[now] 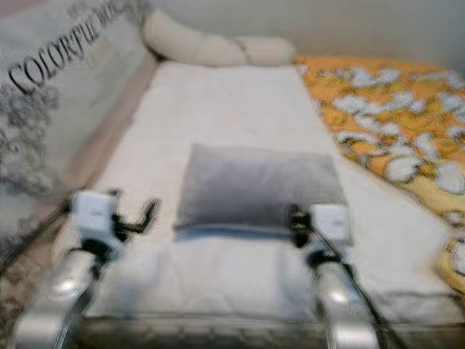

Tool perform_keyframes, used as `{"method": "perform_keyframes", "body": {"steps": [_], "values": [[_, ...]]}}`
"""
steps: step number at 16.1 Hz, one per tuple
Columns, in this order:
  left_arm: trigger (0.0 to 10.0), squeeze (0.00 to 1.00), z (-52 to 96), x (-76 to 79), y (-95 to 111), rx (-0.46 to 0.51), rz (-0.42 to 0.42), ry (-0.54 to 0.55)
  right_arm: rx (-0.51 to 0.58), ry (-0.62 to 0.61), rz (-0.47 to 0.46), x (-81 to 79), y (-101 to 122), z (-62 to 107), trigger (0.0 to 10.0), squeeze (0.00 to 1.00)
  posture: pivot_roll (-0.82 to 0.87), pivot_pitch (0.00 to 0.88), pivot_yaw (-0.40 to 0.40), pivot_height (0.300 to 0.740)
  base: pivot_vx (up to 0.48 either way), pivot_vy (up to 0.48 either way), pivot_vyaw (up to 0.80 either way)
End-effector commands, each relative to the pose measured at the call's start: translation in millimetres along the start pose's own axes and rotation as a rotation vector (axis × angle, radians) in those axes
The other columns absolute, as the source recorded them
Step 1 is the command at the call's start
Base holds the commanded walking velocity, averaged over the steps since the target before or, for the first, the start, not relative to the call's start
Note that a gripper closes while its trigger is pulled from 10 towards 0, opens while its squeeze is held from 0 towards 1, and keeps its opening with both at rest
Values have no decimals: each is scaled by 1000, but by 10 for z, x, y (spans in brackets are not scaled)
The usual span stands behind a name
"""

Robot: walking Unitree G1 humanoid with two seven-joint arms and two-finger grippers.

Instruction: Clean up the room

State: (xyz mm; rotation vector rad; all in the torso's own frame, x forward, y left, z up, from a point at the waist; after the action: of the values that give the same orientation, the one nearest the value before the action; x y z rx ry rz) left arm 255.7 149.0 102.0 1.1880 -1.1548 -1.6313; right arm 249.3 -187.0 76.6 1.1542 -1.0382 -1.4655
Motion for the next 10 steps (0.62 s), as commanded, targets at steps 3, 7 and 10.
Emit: {"method": "perform_keyframes", "body": {"steps": [3,7,10], "values": [[10000,0,28,-124,-17,-8,-27,40,6,34,-11,-107,12,-22,10000,0,65,0,-25,740,96,0,0],[10000,0,8,-100,-31,-19,-30,22,10,33,-1,-69,45,-42,10000,0,62,0,-23,740,0,0,0],[10000,0,-58,-83,-44,-25,-51,-9,12,8,25,8,83,-74,10000,0,48,0,-15,740,0,0,0]]}}
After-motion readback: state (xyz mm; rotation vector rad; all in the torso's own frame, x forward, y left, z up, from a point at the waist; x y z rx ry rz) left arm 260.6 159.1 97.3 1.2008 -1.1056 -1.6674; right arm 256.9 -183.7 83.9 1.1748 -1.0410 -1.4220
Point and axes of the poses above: a point about 5 cm out from each wrist's last joint towards the gripper, its own z axis pointing back from the gripper into the wrist, its own y axis along the axis of the wrist's last joint, x = y × z, the point moved 2 cm from there along -z, pointing out of the wrist towards the gripper, and after that the axes turned 12 degrees about -z, right-handed, at the moved point
